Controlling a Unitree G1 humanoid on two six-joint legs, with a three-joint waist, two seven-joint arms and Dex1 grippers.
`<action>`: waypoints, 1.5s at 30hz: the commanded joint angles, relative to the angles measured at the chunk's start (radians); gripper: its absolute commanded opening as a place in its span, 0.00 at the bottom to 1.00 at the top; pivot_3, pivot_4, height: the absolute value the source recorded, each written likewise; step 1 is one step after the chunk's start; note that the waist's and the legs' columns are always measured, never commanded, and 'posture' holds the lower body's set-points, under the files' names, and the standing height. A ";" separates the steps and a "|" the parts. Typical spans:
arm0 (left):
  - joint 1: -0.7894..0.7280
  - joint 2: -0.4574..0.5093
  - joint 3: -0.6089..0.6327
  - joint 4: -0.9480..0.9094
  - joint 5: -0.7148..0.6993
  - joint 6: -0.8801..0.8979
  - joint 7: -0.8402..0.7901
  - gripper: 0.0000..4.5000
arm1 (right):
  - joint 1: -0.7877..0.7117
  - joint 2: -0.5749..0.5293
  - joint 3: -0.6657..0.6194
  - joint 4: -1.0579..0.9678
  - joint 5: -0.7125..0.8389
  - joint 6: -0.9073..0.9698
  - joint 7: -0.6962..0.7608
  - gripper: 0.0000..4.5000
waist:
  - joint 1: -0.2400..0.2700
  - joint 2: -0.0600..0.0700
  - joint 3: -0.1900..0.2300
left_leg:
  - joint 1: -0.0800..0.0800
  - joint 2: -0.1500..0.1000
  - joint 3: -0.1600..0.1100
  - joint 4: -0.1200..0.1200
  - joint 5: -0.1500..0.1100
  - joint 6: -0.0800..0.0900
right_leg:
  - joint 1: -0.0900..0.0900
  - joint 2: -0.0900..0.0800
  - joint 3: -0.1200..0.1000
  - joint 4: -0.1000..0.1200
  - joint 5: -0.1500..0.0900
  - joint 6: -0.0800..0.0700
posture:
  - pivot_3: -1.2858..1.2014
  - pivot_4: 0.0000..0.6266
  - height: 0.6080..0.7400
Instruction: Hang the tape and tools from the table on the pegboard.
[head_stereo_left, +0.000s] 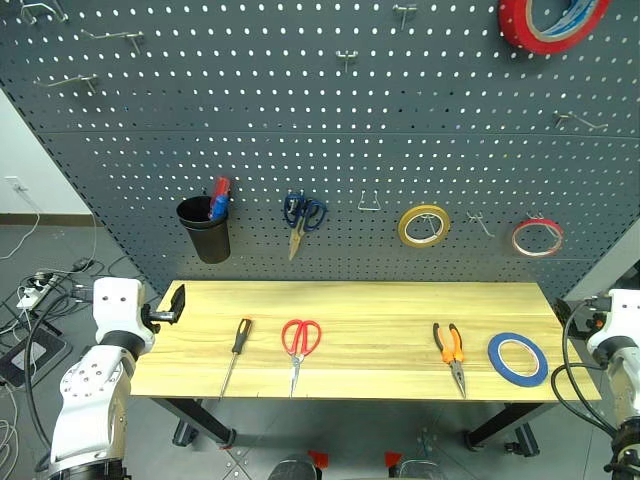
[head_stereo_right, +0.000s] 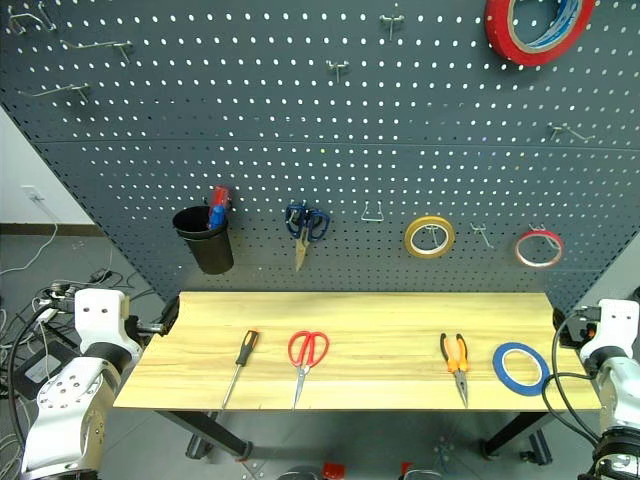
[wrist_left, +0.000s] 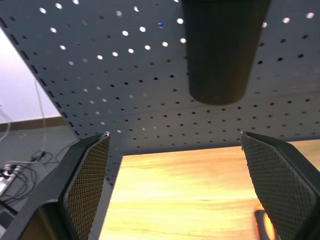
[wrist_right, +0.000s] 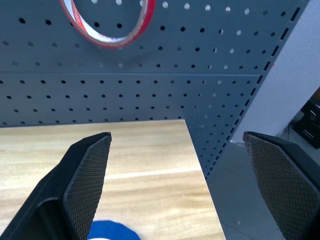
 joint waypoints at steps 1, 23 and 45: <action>-0.006 0.013 0.020 0.006 0.028 -0.063 0.016 0.97 | -0.026 -0.020 -0.006 -0.004 -0.001 -0.022 0.000 1.00 | 0.000 0.000 0.000 | 0.000 0.000 0.000 0.000 0.000 0.000 | 0.000 0.000 0.000 0.000 0.000 0.000 | 0.57 0.00 1.00; -0.011 0.050 -0.099 -0.106 0.034 -0.011 -0.131 0.97 | 0.114 -0.007 0.042 -0.253 -0.009 0.161 -0.017 1.00 | -0.002 -0.001 0.006 | 0.000 0.000 0.000 0.000 0.000 0.000 | 0.000 0.000 0.000 0.000 0.000 0.000 | 0.54 0.05 1.00; -0.343 0.162 -0.513 -0.173 -0.111 0.076 -0.744 0.97 | 0.155 -0.015 0.352 -0.801 -0.018 0.831 0.060 1.00 | -0.091 -0.007 0.174 | -0.013 0.002 0.004 0.004 0.000 0.001 | -0.015 0.000 0.000 0.004 0.002 0.002 | 0.49 0.39 1.00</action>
